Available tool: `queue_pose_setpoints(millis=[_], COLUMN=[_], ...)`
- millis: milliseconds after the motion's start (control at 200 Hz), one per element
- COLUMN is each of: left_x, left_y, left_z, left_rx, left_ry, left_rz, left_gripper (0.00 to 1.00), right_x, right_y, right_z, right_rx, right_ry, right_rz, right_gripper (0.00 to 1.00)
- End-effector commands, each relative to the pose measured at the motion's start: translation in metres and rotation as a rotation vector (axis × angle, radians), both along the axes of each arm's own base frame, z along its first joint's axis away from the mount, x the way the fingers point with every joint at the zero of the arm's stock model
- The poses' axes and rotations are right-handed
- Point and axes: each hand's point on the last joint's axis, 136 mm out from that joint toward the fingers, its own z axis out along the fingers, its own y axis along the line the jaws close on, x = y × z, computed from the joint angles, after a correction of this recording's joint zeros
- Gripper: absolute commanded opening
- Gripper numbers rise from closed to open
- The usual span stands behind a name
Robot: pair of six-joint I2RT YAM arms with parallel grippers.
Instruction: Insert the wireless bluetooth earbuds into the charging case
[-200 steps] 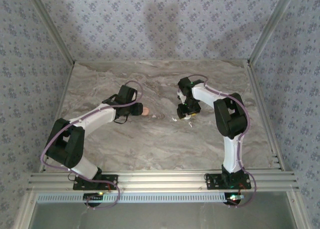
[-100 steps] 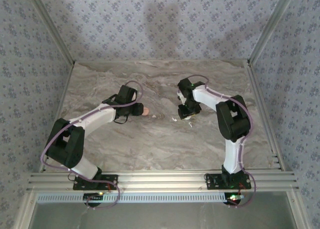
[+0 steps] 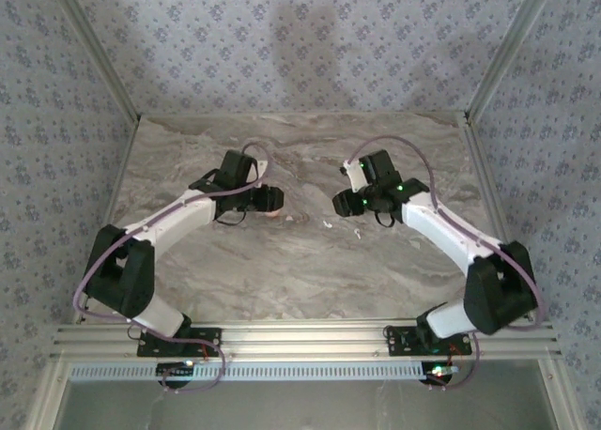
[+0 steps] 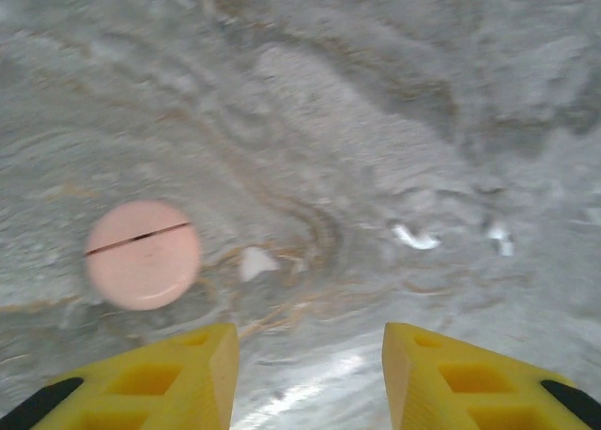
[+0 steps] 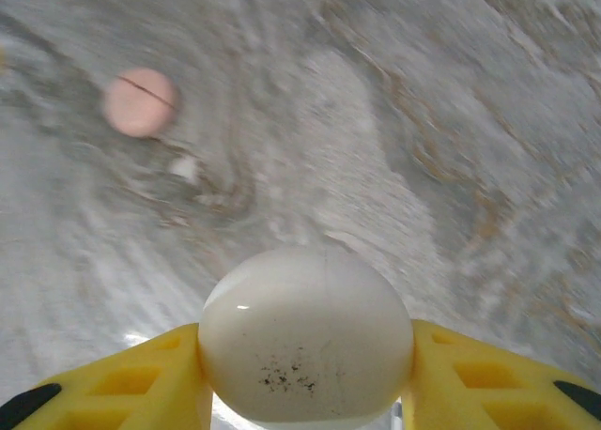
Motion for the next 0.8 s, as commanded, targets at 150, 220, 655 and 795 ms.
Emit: queue_pose_setpoints(millis=[150, 220, 655, 795], left_x=[-0.03, -0.039, -0.071, -0.074], left_y=[-0.034, -0.038, -0.044, -0.044], left_z=[0.078, 0.09, 0.114, 0.113], left_rx=[-0.224, -0.254, -0.3, -0.29], left_ry=[-0.001, -0.002, 0.004, 0.017], left_rz=[-0.126, -0.154, -0.231, -0.236], left_gripper=[0.42, 0.42, 0.41, 0.41], right_x=[-0.038, -0.045, -0.062, -0.063], right_y=[0.063, 0.071, 0.102, 0.105], right_z=[0.059, 0.064, 0.076, 0.077], right_rx=[0.209, 0.213, 0.195, 0.192], right_ry=[-0.252, -0.279, -0.354, -0.361], right_rz=[0.313, 0.351, 0.451, 0.455], right_gripper=[0.5, 0.5, 0.5, 0.5])
